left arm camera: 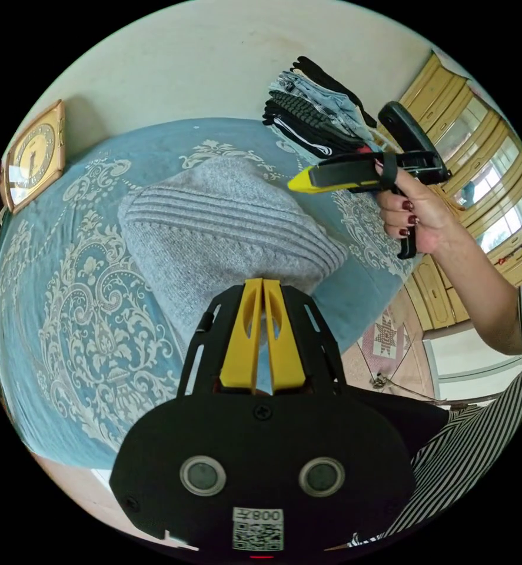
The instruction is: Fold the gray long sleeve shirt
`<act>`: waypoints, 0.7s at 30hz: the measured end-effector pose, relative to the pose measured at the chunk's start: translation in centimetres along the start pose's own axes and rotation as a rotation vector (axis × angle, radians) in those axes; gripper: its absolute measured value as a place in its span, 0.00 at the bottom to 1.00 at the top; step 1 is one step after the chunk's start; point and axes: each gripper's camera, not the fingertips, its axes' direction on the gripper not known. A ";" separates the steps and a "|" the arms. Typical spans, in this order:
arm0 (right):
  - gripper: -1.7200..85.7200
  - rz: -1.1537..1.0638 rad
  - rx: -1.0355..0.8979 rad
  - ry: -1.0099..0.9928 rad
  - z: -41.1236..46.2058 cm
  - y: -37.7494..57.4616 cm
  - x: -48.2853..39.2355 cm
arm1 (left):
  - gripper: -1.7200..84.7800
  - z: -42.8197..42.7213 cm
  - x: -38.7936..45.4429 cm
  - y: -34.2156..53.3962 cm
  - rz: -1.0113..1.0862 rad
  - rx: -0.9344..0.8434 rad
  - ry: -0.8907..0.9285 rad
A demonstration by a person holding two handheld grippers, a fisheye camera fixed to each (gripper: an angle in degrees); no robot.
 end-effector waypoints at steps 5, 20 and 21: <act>0.02 0.038 -0.070 0.153 4.4 -6.8 3.1 | 0.02 0.7 -2.3 1.7 -0.026 0.011 0.047; 0.16 0.149 -0.054 -0.062 -0.1 2.8 6.1 | 0.14 -2.6 -18.5 11.7 -0.353 0.104 0.355; 0.16 0.156 -0.058 -0.073 0.0 3.3 6.2 | 0.16 -2.0 -20.3 13.1 -0.405 0.091 0.403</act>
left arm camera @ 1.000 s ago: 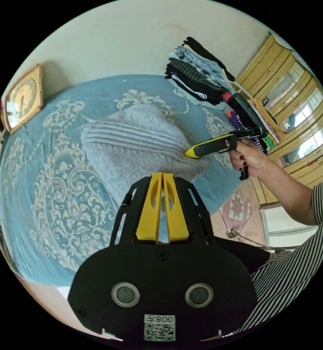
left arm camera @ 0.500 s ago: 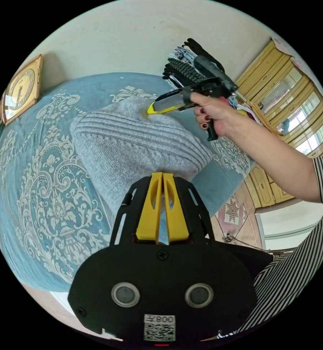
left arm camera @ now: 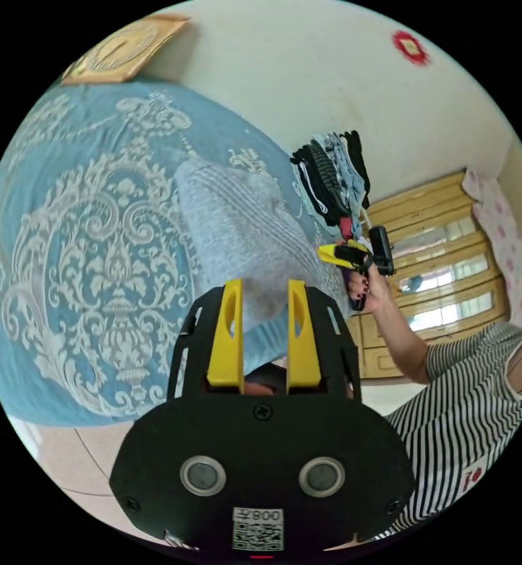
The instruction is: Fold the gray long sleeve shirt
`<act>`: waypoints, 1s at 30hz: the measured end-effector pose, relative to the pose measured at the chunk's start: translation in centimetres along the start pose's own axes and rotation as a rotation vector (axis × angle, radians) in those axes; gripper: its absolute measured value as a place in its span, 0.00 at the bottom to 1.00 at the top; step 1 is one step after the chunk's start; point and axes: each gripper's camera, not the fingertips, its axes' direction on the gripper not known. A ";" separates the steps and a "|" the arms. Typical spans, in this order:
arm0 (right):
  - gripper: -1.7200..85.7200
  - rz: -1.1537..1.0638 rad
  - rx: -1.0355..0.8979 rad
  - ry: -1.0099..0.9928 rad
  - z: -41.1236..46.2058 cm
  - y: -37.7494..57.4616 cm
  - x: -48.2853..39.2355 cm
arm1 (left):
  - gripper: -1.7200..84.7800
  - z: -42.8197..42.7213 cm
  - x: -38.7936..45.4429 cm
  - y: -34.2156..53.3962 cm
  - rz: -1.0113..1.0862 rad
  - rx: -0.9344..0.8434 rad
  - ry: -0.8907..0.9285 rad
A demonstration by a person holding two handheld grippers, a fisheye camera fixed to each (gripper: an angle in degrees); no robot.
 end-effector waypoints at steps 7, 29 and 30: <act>0.20 0.121 -0.059 -0.128 2.0 1.5 3.6 | 0.23 2.5 -11.7 2.7 -0.327 -0.004 0.356; 0.12 0.308 -0.111 -0.519 6.0 3.9 13.2 | 0.19 5.3 -19.2 4.8 -0.394 -0.095 0.528; 0.12 0.310 -0.105 -0.522 5.8 4.2 13.1 | 0.19 4.9 -18.7 5.1 -0.385 -0.090 0.525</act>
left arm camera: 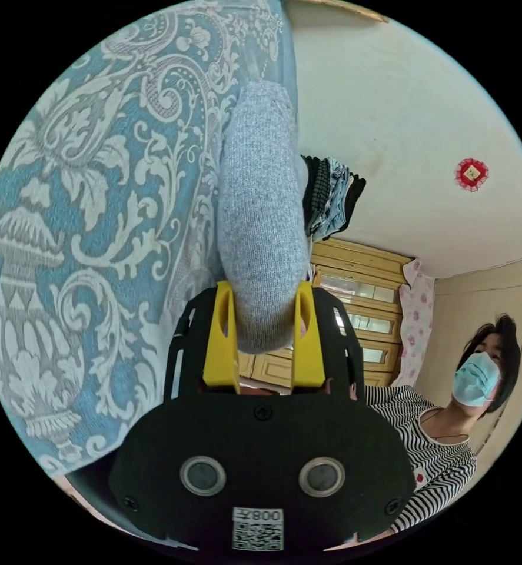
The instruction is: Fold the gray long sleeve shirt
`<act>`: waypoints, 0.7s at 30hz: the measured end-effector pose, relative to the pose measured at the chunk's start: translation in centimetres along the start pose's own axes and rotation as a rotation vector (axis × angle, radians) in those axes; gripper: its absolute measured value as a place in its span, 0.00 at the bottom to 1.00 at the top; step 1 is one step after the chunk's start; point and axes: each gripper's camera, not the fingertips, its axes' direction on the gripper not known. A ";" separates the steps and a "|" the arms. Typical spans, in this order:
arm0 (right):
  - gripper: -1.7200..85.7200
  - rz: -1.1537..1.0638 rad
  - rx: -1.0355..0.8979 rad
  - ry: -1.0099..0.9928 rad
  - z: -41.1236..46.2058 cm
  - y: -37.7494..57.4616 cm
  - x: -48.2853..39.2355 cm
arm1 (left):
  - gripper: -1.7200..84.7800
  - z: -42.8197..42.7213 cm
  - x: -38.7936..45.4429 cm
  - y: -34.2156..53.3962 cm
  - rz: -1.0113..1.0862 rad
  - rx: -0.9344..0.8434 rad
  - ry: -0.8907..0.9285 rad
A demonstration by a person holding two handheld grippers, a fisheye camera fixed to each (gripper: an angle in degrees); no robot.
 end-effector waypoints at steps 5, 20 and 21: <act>0.11 -0.021 -0.028 0.048 -0.3 3.8 -1.4 | 0.19 -0.3 1.7 3.3 0.001 -0.031 -0.005; 0.11 -0.038 0.027 -0.043 -0.2 20.3 1.0 | 0.19 1.3 6.6 17.0 -0.005 -0.054 -0.014; 0.11 -0.046 0.032 -0.045 -0.4 20.8 0.9 | 0.19 1.7 7.5 17.3 0.011 -0.058 -0.017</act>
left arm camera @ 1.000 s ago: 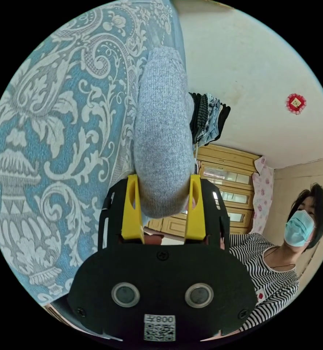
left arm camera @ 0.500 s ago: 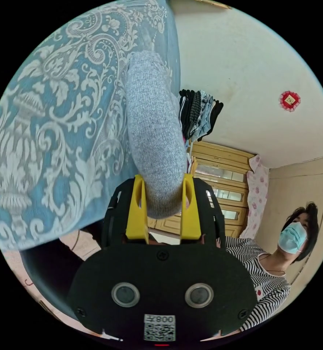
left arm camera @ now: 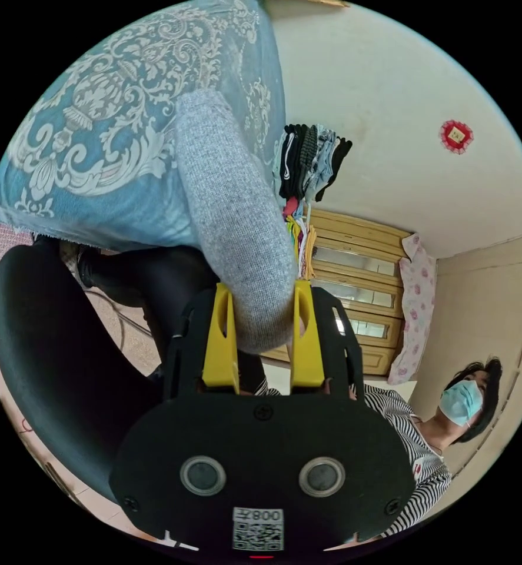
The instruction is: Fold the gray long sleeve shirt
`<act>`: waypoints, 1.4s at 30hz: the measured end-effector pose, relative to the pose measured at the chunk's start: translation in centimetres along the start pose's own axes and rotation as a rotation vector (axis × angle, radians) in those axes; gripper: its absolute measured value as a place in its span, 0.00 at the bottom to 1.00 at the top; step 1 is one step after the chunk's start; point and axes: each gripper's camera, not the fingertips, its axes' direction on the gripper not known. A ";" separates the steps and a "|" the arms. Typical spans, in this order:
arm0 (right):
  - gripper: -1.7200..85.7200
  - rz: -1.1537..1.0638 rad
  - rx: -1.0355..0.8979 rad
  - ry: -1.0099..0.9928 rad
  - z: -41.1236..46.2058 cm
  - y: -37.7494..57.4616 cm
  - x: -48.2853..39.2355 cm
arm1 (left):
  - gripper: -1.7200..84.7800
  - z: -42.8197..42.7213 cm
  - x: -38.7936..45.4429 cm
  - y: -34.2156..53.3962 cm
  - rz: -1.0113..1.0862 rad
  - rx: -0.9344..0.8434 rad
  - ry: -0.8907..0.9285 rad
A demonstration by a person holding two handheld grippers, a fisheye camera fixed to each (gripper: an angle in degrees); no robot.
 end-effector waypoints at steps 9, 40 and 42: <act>0.11 -0.133 0.074 0.014 -3.9 5.6 -3.2 | 0.19 4.1 7.6 0.0 0.110 -0.029 0.021; 0.10 -0.118 0.155 -0.234 -30.5 9.0 -11.6 | 0.19 34.2 44.3 -26.1 0.022 -0.231 -0.038; 0.10 -0.129 0.179 -0.222 -34.2 10.4 -13.7 | 0.19 38.0 48.0 -27.7 0.015 -0.258 -0.027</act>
